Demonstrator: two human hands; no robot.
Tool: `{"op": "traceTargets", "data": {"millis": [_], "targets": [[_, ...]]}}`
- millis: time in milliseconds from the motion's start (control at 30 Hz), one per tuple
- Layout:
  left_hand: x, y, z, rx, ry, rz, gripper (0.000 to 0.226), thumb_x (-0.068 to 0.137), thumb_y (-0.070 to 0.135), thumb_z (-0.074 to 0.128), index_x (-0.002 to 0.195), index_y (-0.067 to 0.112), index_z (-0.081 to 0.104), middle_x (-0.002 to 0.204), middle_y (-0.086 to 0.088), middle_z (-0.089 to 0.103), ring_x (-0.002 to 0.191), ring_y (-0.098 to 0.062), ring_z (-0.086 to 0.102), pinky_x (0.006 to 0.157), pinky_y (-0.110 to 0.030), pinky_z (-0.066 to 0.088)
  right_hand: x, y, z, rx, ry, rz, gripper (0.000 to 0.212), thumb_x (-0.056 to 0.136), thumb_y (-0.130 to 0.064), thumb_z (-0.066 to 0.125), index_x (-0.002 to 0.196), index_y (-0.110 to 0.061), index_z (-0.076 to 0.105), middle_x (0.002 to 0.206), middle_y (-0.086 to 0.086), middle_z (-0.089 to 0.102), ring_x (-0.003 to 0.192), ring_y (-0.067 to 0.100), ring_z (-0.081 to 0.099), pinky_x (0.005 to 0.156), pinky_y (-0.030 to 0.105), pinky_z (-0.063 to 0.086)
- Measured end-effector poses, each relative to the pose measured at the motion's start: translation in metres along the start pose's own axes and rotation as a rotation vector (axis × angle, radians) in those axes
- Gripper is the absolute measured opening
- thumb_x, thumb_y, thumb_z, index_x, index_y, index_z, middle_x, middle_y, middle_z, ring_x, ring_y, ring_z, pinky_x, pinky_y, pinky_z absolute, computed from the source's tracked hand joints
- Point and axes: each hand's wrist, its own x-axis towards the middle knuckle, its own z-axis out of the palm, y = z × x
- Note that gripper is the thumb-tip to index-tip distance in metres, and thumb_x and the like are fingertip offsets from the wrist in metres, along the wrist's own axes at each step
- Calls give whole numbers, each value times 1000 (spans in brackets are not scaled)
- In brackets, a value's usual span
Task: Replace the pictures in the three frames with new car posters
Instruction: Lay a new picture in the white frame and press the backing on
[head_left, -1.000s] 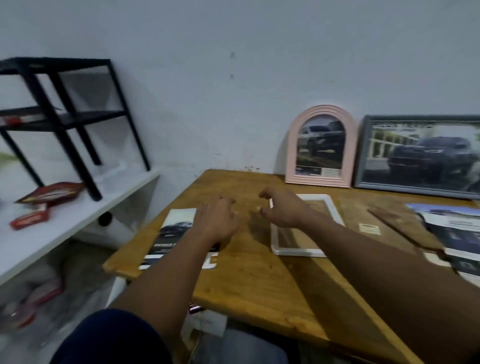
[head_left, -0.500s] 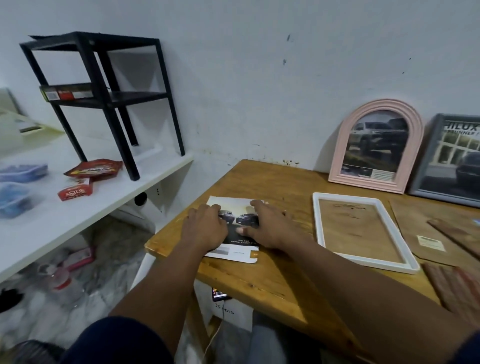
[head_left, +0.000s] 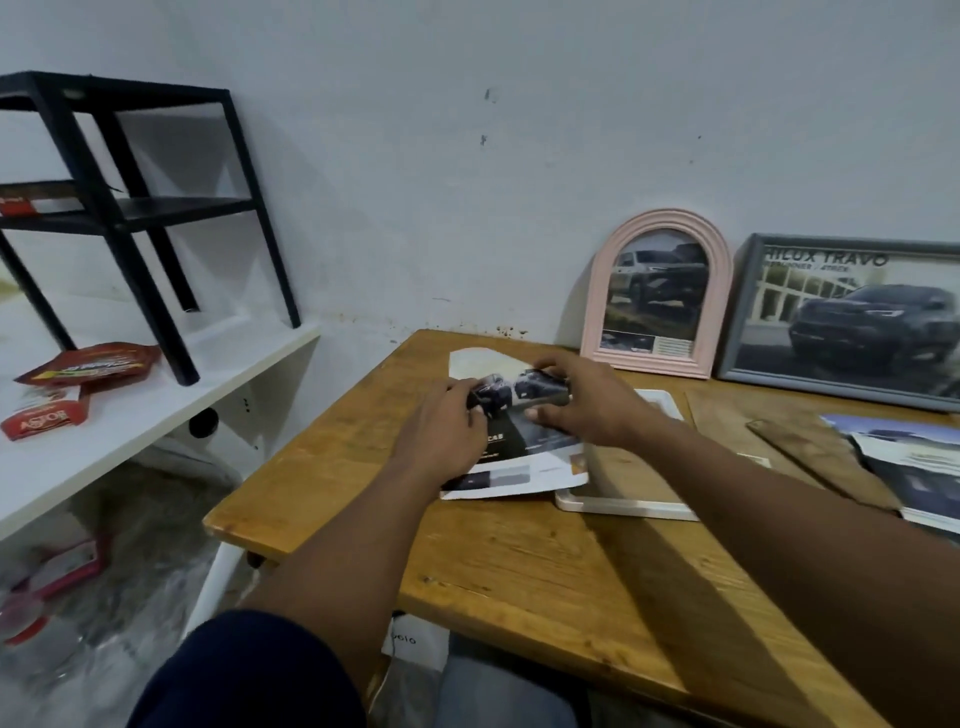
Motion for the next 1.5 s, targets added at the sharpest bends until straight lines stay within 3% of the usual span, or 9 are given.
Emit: {"op": "traceTargets", "data": {"millis": [167,300,367,567,700,800,1133,1333,1500], "targets": [[8,62,38,-9,-137,141,51,103,31,49,152,22,41,150,-2,45,132,-25,46,107,-46,45,-26,65,-64,-87,-11,112,59,78,-30,83,131,-26,54,126,-3,61,111,17,57,93,33,49],[10,88,68,66,-269,243,38,99,35,51,135,23,60,131,-4,58,118,-26,55,98,-47,51,-45,106,-82,-169,-46,181,61,78,-35,82,132,-23,56,130,-1,60,116,18,56,97,31,45],[10,91,77,121,-287,261,34,97,37,51,125,24,66,121,-3,62,111,-26,58,91,-47,54,-49,117,-78,-213,-64,196,63,81,-39,78,137,-25,53,135,0,58,119,19,54,97,31,43],[13,82,79,116,-234,253,32,99,33,54,126,20,65,124,-2,56,111,-21,55,94,-43,52,-55,129,-50,-251,-63,162,58,89,-46,66,140,-25,48,139,0,53,119,18,52,97,32,43],[12,72,78,66,-205,220,29,99,32,56,124,20,63,125,1,53,109,-18,55,93,-40,53,-53,131,-32,-340,-94,156,57,96,-51,51,147,-27,41,159,0,28,147,22,23,116,46,28],[12,71,79,54,-209,215,35,100,32,56,130,18,62,130,0,51,115,-18,54,97,-39,51,-50,135,-27,-359,-116,171,54,101,-52,39,149,-29,37,163,0,19,152,21,8,119,49,20],[8,73,87,-48,-315,196,65,94,48,62,151,22,44,144,1,34,131,-22,43,110,-41,42,-35,133,-28,-598,-116,192,45,105,-45,28,148,-36,35,157,0,29,139,28,33,107,50,30],[12,68,89,-40,-333,181,66,88,56,59,146,28,46,143,5,32,131,-21,45,107,-45,47,-44,131,-21,-551,-83,185,48,104,-48,24,149,-32,30,160,2,23,142,28,30,111,49,25],[10,70,93,-54,-351,151,53,90,46,63,136,25,49,142,6,29,125,-21,50,105,-43,49,-49,129,-18,-548,-42,181,47,102,-50,32,140,-25,41,148,6,41,129,27,44,103,47,38]]}}
